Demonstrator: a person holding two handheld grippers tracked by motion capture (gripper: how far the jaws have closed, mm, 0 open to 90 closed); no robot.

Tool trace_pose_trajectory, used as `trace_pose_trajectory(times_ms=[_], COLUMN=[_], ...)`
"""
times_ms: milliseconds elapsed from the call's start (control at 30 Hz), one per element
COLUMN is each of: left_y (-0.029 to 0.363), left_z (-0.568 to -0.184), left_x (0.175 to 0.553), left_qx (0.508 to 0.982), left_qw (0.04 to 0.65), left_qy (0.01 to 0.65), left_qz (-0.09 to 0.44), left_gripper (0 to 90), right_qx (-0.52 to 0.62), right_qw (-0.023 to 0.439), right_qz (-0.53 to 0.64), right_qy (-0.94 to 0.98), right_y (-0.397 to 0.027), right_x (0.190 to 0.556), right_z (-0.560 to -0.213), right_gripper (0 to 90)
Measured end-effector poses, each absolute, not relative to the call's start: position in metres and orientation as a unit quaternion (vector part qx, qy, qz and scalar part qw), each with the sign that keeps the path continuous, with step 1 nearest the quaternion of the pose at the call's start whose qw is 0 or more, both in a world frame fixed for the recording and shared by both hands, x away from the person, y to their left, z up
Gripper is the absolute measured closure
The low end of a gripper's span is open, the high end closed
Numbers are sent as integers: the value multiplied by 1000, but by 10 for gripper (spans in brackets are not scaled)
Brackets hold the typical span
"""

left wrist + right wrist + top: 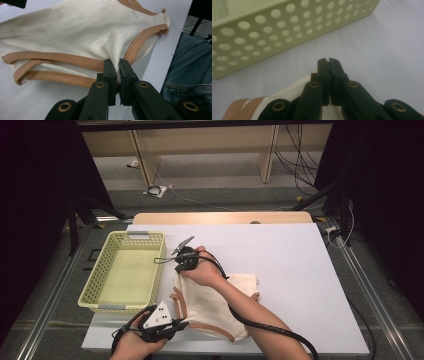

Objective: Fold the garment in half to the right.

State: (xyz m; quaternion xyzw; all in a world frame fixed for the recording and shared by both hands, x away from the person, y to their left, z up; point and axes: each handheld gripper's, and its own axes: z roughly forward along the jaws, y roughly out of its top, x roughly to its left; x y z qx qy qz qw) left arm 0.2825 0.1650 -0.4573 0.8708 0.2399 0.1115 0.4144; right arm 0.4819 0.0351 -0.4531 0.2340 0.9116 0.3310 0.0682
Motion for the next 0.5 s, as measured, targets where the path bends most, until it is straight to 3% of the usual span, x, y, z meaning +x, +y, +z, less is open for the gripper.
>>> trace_pose_trajectory(times_ms=[500], left_y=[172], left_z=[-453], left_x=[283], left_qx=[869], left_qw=[412], left_qy=[244], left_qz=[120], left_gripper=[856], right_qx=[237], right_qw=[76], right_qz=[349], right_qy=[904], right_y=[38], right_x=[483], right_z=[-443], right_gripper=[892])
